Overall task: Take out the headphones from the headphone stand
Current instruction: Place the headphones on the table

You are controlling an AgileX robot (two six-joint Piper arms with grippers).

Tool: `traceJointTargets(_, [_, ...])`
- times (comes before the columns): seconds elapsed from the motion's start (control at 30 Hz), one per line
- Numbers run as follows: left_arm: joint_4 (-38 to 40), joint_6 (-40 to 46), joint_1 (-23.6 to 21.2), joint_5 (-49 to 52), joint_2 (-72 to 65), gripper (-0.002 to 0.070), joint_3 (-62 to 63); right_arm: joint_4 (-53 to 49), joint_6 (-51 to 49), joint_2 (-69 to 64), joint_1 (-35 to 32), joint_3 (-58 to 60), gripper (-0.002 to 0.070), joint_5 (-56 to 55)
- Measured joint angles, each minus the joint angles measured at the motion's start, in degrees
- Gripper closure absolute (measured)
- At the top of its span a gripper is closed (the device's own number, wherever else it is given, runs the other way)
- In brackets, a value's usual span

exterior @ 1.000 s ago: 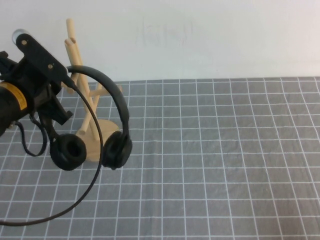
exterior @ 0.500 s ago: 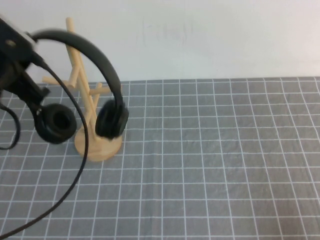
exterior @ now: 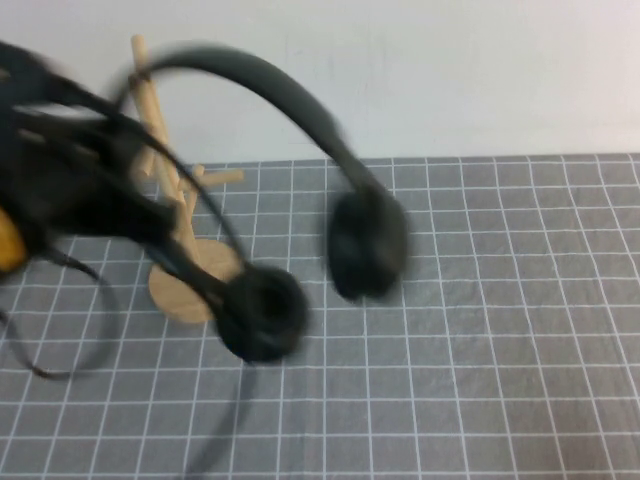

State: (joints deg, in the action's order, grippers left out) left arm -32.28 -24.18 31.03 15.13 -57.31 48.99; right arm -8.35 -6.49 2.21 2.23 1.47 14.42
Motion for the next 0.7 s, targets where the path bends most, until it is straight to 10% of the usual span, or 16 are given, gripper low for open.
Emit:
traceJointTargets(0.27, [0.72,0.09,17.91,10.05,-17.61,0.0629,10.03,0.00,0.00,0.00,0.00,0.00,0.0682,0.00])
traceJointTargets(0.7, [6.53,9.49,18.89,33.58,-58.82,0.0629,49.78,0.00,0.00,0.00,0.00,0.00,0.0682,0.00])
